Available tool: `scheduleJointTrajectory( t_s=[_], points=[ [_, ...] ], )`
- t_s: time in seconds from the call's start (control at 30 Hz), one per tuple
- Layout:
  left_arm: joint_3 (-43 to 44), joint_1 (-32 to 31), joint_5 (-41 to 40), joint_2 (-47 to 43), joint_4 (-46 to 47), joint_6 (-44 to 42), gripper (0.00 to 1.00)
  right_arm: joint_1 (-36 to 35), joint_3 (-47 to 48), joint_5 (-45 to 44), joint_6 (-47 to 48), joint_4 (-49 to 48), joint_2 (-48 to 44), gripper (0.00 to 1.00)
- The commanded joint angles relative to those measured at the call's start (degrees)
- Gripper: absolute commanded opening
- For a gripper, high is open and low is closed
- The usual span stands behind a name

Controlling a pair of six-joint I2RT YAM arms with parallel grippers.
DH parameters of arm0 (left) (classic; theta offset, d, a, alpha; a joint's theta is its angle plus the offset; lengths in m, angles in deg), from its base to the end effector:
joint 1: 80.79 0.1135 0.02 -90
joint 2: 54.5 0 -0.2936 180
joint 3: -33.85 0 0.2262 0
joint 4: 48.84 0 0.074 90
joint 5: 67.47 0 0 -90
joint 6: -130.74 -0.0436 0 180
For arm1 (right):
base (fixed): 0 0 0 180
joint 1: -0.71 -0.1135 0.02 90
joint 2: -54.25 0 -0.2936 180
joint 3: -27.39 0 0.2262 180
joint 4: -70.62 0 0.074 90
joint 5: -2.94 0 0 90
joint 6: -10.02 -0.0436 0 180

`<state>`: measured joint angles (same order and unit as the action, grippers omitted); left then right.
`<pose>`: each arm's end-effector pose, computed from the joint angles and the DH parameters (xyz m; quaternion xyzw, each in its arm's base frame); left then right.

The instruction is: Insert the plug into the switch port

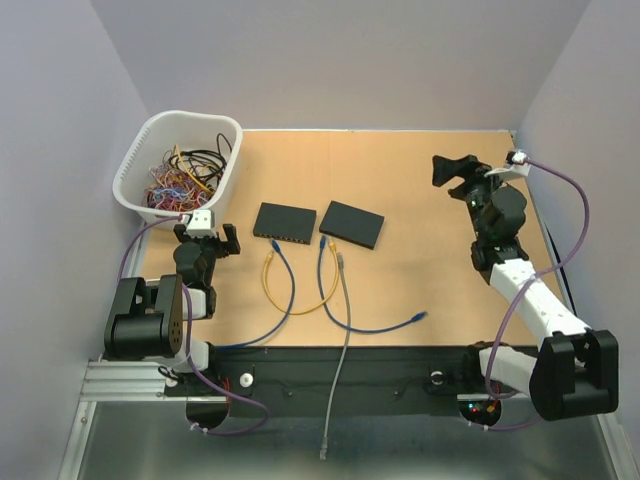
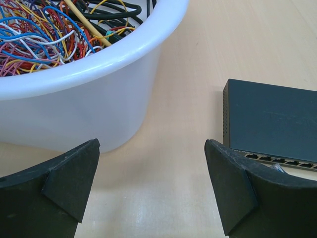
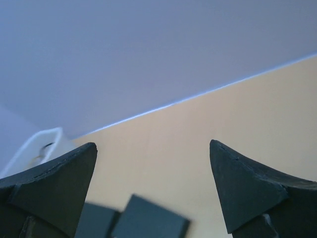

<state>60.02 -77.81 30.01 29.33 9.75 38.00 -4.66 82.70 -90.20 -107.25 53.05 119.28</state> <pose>0.2267 0.0061 0.2162 0.0450 0.6999 -0.0102 0.7127 0.2346 0.0197 0.3575 0.1450 0.6409 0.1945 0.7283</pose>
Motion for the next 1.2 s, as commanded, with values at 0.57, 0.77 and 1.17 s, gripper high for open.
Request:
scheduleJointTrajectory(
  t_s=[0.57,0.77,1.17],
  points=[
    [15.75,-2.37,-9.00,-24.12,-21.49,10.90,0.99,-12.73,3.58,23.00,-1.22,29.08,1.40,0.96],
    [9.88,-2.37,4.38,-27.16,-6.35,35.35,0.99,-28.72,11.48,7.92,5.89,32.69,8.69,0.88],
    [26.46,-14.39,8.10,-13.70,-32.69,28.78,0.99,-32.51,16.67,1.82,2.66,34.27,17.31,0.87]
  ],
)
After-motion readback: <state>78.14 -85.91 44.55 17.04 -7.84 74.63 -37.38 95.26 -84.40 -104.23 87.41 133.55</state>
